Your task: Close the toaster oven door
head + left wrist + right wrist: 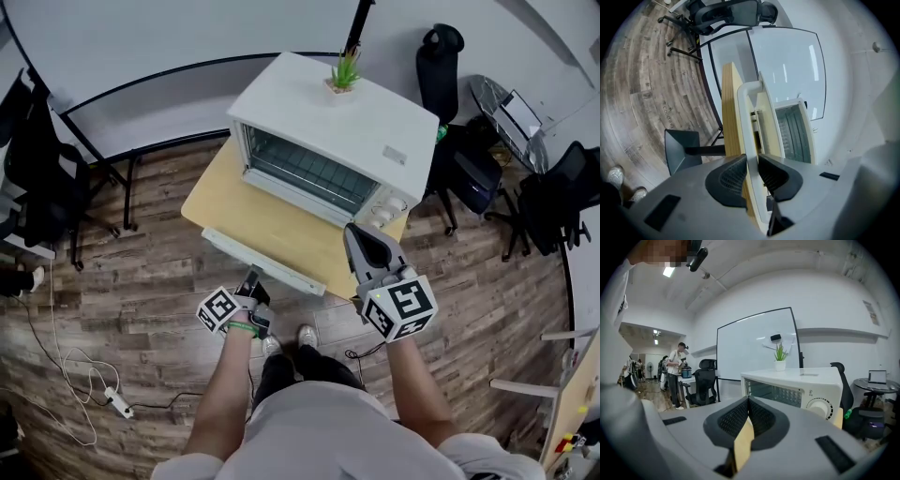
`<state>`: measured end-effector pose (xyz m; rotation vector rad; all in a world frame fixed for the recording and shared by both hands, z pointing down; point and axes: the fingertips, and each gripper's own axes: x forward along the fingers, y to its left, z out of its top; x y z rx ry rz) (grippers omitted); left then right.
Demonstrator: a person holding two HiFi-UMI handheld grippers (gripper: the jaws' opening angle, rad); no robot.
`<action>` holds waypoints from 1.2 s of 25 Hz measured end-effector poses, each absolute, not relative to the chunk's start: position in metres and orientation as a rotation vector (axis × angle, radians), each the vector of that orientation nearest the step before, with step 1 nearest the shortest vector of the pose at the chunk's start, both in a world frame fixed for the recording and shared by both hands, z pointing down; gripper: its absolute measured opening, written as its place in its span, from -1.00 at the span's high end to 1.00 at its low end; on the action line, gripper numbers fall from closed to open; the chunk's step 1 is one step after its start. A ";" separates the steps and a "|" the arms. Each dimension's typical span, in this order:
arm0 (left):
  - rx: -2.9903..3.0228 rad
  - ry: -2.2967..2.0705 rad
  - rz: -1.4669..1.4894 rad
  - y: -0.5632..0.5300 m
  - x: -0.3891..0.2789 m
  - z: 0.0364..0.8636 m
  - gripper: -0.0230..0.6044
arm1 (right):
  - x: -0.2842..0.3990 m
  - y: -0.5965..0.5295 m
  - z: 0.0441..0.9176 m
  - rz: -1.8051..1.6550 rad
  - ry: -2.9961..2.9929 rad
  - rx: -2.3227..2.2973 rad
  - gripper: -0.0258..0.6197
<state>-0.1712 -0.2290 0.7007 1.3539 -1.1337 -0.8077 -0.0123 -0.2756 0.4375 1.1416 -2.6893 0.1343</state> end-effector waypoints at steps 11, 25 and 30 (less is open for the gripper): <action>1.428 -1.097 -0.919 -0.236 -0.174 0.651 0.67 | -0.015 -0.280 0.412 0.109 -2.757 1.164 0.92; 1.509 -0.987 -1.051 -0.282 -0.166 0.557 0.56 | -0.010 -0.287 0.387 0.058 -2.800 1.206 0.92; 1.512 -1.015 -1.023 -0.299 -0.163 0.539 0.54 | 0.000 -0.291 0.379 0.041 -2.802 1.238 0.92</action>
